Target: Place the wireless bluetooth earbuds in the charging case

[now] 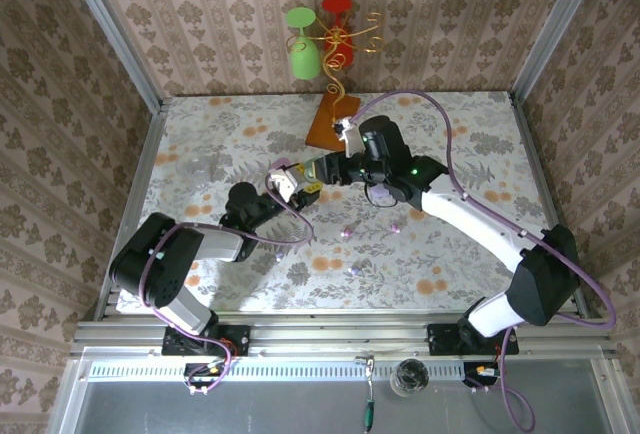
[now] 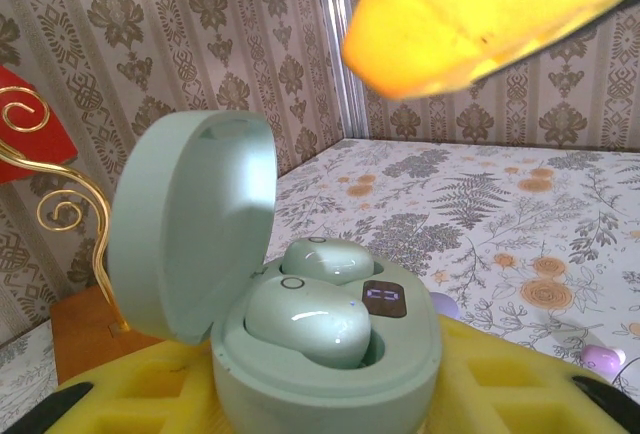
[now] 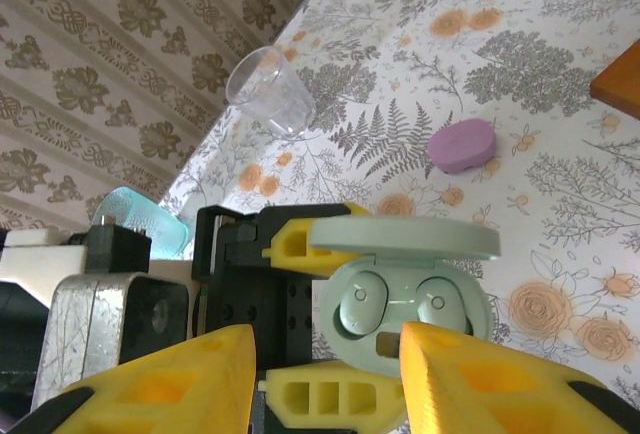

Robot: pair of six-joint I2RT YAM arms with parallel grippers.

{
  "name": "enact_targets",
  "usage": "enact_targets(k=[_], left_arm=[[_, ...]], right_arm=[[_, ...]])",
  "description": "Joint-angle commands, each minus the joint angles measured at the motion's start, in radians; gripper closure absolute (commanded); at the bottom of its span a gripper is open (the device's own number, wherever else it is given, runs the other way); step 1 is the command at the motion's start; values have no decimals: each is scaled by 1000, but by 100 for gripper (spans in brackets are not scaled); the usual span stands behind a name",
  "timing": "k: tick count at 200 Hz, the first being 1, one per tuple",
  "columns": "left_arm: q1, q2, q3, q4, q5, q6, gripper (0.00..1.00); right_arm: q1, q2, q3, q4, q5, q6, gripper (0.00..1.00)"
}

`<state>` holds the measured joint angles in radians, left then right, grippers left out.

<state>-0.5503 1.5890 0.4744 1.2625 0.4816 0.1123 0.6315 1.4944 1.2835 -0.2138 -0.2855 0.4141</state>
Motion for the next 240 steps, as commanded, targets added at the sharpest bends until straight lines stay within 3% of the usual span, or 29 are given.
enact_targets(k=[1, 74, 170, 196, 218, 240], left_arm=[[-2, -24, -19, 28, 25, 5, 57], [0, -36, -22, 26, 57, -1, 59], [9, -20, 4, 26, 87, -54, 59], [9, -18, 16, 29, 102, -76, 59], [9, -24, 24, 30, 117, -102, 59], [9, -40, 33, 30, 119, -136, 58]], right_arm=[[-9, 23, 74, -12, -14, -25, 57], [-14, 206, 261, -134, -129, -70, 59], [-30, 70, 118, -114, -89, -50, 53], [-69, 21, 22, 1, -67, 48, 42], [-132, 5, -56, 106, -202, 165, 30], [-171, 3, -130, 205, -324, 273, 25]])
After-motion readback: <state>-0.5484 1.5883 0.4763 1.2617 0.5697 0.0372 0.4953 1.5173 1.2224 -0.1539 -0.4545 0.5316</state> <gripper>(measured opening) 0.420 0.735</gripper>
